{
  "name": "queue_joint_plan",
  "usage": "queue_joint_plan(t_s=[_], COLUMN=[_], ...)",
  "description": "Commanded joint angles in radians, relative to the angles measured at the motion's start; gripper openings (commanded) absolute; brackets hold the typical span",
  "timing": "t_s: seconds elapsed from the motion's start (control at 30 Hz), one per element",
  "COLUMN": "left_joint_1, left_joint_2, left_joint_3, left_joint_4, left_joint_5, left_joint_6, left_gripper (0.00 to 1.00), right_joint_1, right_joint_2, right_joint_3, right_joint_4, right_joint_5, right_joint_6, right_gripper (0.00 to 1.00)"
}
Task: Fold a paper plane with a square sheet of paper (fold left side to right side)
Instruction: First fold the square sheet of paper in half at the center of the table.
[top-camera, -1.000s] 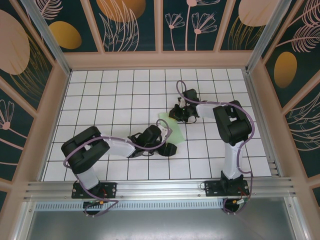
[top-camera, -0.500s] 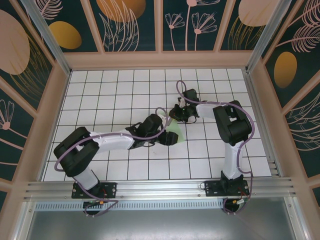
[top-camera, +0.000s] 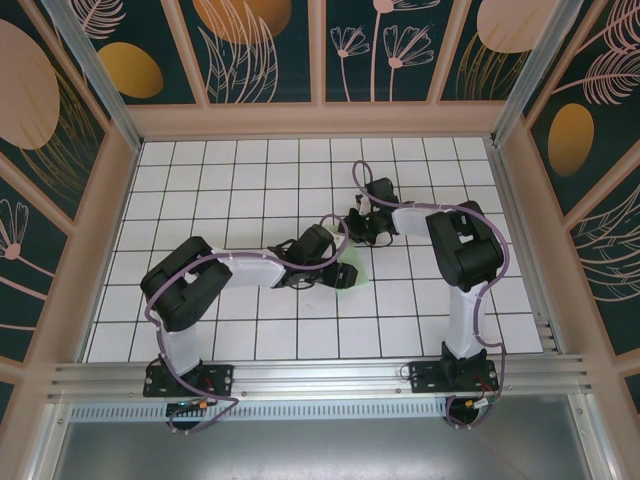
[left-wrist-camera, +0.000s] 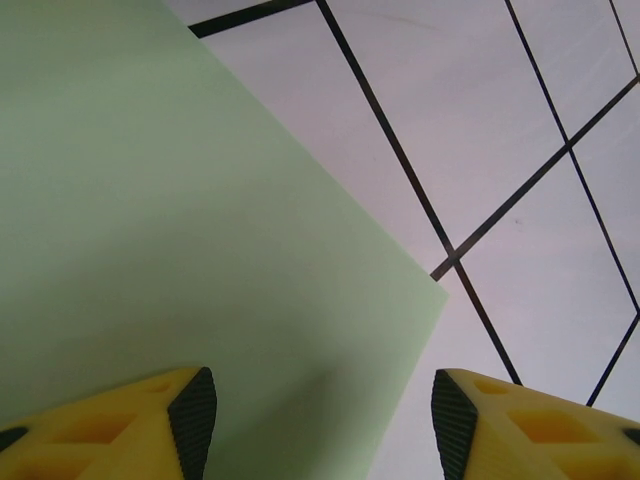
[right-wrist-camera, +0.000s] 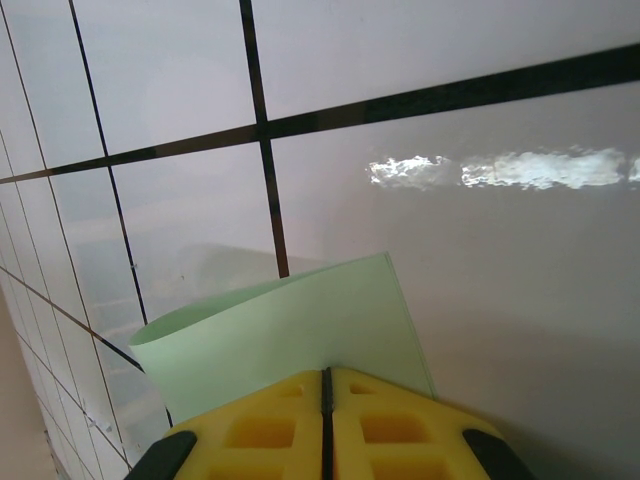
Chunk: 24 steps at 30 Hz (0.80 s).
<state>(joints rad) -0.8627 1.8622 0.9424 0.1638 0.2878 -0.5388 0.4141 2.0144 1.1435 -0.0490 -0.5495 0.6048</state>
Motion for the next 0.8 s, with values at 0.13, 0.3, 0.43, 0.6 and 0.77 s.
queue_joint_plan(t_s=[0.13,0.3,0.43,0.6,0.77], left_joint_1=[-0.046,-0.068,-0.092,-0.11,-0.108], left_joint_2=[0.003,-0.024,-0.04,-0.07,-0.127], left_joint_3=[-0.079,-0.16,-0.187,-0.204,-0.199], left_joint_4=[0.026,0.072,0.063,0.024,0.008], left_joint_5=[0.069,0.078,0.076,0.067,0.05], left_joint_6=[0.017,-0.037,-0.054,-0.055,-0.061], left_gripper=[0.61,0.6,0.6,0.6,0.63], right_joint_1=[0.019,0.019,0.018,0.019,0.02], right_joint_2=[0.059,0.061,0.062,0.063,0.063], right_joint_3=[-0.016,-0.018,-0.014,-0.013,-0.012], right_joint_4=[-0.052,-0.055,-0.056,-0.058,-0.057], right_joint_5=[0.059,0.059,0.059,0.057,0.052], right_joint_6=[-0.001,-0.002,-0.004,-0.002,-0.004], right_gripper=[0.11,0.11,0.11,0.11,0.11])
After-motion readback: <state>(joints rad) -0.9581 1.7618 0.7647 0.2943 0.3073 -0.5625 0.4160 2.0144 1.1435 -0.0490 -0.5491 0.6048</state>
